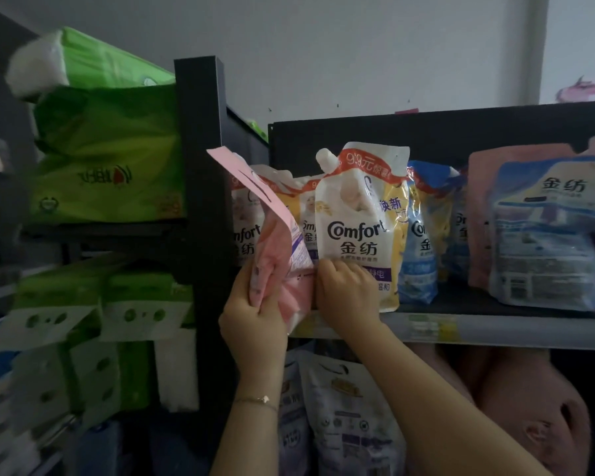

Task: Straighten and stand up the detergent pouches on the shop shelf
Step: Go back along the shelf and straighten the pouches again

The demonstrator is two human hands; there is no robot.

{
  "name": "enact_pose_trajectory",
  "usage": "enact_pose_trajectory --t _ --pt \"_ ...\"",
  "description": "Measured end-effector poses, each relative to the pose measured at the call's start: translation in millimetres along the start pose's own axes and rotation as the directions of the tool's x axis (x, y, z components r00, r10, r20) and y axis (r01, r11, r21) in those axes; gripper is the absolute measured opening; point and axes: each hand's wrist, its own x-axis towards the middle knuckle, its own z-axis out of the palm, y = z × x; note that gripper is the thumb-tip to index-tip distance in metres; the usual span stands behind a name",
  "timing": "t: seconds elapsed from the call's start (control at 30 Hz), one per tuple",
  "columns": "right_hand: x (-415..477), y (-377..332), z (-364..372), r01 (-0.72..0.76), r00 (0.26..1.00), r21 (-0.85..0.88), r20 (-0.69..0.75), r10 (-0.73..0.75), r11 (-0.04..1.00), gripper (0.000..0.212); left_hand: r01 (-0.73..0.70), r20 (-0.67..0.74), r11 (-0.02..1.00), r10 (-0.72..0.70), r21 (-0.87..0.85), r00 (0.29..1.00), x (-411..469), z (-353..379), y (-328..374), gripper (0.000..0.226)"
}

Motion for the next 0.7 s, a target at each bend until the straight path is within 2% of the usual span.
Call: enact_pose_trajectory --t 0.1,0.17,0.23,0.3,0.4,0.53,0.63,0.7 --pt "3.3 -0.1 1.5 -0.031 0.993 0.055 0.116 0.025 0.998 0.022 0.023 -0.004 1.000 -0.023 -0.007 1.000 2.9 2.5 0.6 0.036" --pt "7.3 2.1 3.7 -0.073 0.972 0.098 0.231 0.049 0.992 0.019 0.032 -0.018 0.999 -0.032 0.001 0.999 3.8 4.4 3.2 0.036" --pt "11.8 5.1 7.2 -0.138 0.929 0.170 0.365 0.068 0.976 0.006 0.040 -0.027 0.999 -0.040 0.013 0.999 4.2 6.9 4.4 0.036" --pt "15.4 6.8 12.1 -0.217 0.894 0.255 0.440 0.087 0.942 0.003 0.049 -0.026 0.998 -0.049 0.026 0.998 4.7 7.9 5.7 0.036" --pt "24.7 5.8 17.7 -0.281 0.841 0.269 0.532 0.100 0.921 0.009 0.056 -0.017 0.998 -0.056 0.027 0.998 5.7 5.9 5.9 0.035" --pt "31.1 9.3 16.4 -0.362 0.730 0.295 0.680 0.071 0.884 0.021 0.063 0.004 0.998 -0.063 0.006 0.998 6.0 0.5 4.3 0.035" --pt "29.8 13.1 5.8 -0.448 0.712 0.344 0.696 0.096 0.826 0.010 0.062 0.027 0.998 -0.062 -0.013 0.998 3.8 -1.2 5.5 0.036" --pt "29.7 19.4 -0.6 -0.470 0.784 0.359 0.589 0.195 0.807 0.006 0.053 0.044 0.998 -0.052 -0.019 0.998 2.6 -1.6 5.8 0.038"
